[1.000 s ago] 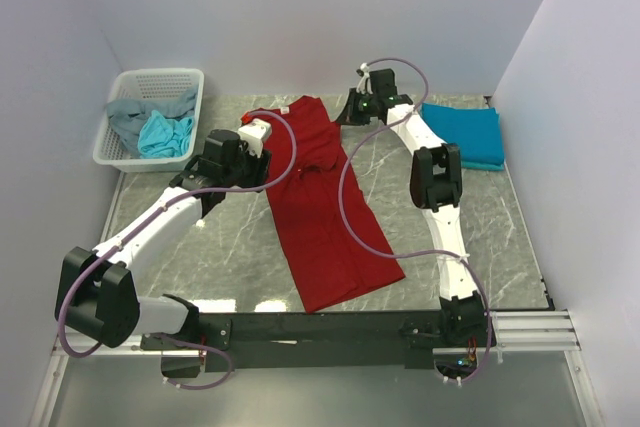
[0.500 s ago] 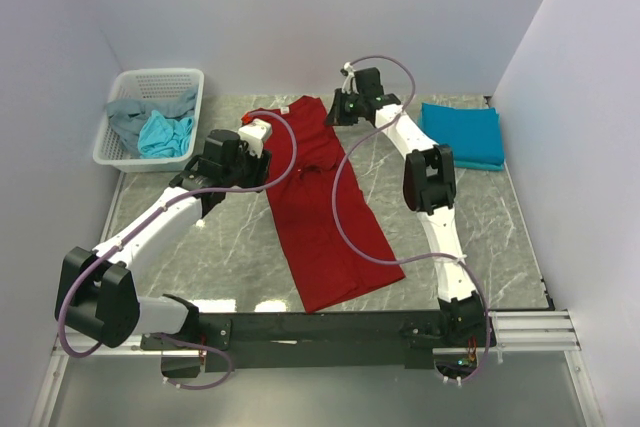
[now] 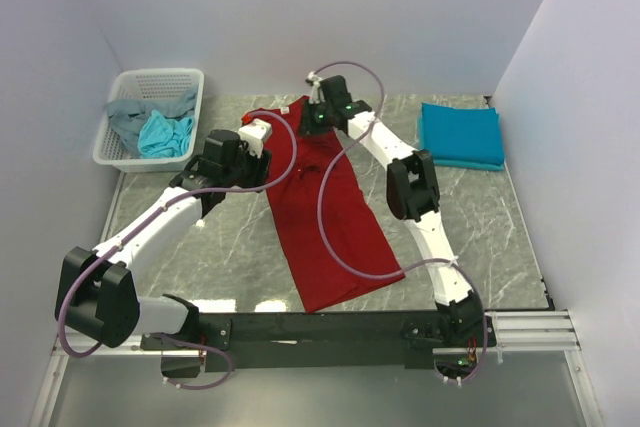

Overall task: Fold and stack the t-shirts
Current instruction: Fold the tshirt

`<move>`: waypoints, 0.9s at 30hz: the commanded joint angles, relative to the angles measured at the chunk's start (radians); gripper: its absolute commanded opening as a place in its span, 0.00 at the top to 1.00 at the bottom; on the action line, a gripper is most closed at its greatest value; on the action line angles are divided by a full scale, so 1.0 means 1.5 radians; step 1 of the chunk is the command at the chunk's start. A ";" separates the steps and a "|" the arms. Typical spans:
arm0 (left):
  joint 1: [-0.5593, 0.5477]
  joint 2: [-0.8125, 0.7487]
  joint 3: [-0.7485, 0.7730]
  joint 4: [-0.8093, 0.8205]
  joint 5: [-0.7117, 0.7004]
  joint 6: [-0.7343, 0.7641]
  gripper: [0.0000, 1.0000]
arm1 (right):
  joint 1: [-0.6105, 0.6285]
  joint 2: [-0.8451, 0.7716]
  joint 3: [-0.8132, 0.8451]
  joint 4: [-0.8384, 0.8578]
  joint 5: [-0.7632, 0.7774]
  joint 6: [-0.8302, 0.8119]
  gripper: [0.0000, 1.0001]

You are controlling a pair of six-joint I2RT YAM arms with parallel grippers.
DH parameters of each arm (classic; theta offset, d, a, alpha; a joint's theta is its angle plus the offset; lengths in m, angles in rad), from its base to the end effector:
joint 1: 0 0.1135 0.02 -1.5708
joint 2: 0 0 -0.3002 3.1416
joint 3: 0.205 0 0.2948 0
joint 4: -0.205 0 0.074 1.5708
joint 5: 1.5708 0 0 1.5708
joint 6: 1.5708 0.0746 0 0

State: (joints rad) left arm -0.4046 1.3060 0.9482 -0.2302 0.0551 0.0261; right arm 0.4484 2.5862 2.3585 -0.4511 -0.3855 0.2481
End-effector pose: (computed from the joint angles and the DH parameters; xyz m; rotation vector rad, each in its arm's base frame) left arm 0.3260 -0.1441 0.2760 0.4951 2.1137 -0.2773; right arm 0.6017 0.3206 0.1752 -0.4446 2.2728 0.7992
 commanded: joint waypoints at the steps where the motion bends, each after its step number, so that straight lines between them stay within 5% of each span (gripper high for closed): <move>1: -0.002 -0.012 0.001 0.007 -0.004 0.008 0.43 | 0.044 -0.043 0.054 -0.016 0.024 -0.036 0.63; 8: -0.002 -0.045 -0.018 0.035 -0.035 -0.001 0.39 | 0.015 -0.125 -0.035 0.009 -0.045 -0.055 0.62; 11: 0.021 -0.062 -0.043 0.105 -0.089 -0.087 0.19 | -0.027 -0.179 -0.093 0.017 -0.153 -0.088 0.62; 12: 0.038 -0.057 -0.039 0.128 -0.068 -0.111 0.08 | -0.039 -0.191 -0.109 0.025 -0.179 -0.110 0.62; 14: 0.085 -0.027 -0.009 0.128 0.047 -0.181 0.06 | -0.063 -0.235 -0.170 0.036 -0.224 -0.134 0.59; 17: 0.152 0.117 0.109 0.121 0.116 -0.249 0.08 | -0.073 -0.305 -0.261 0.042 -0.240 -0.207 0.57; 21: 0.162 0.300 0.260 0.109 0.114 -0.299 0.32 | -0.072 -0.427 -0.405 0.045 -0.225 -0.329 0.51; 24: 0.168 0.443 0.388 0.071 0.072 -0.326 0.40 | -0.074 -0.558 -0.567 0.117 -0.177 -0.383 0.21; 27: 0.174 0.551 0.494 0.045 0.043 -0.327 0.40 | -0.091 -0.630 -0.683 0.142 -0.200 -0.389 0.15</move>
State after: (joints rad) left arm -0.1513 2.0407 1.5742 -0.1020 0.1551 -0.4110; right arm 0.3309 1.7416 1.4334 -0.3260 -0.6693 -0.2432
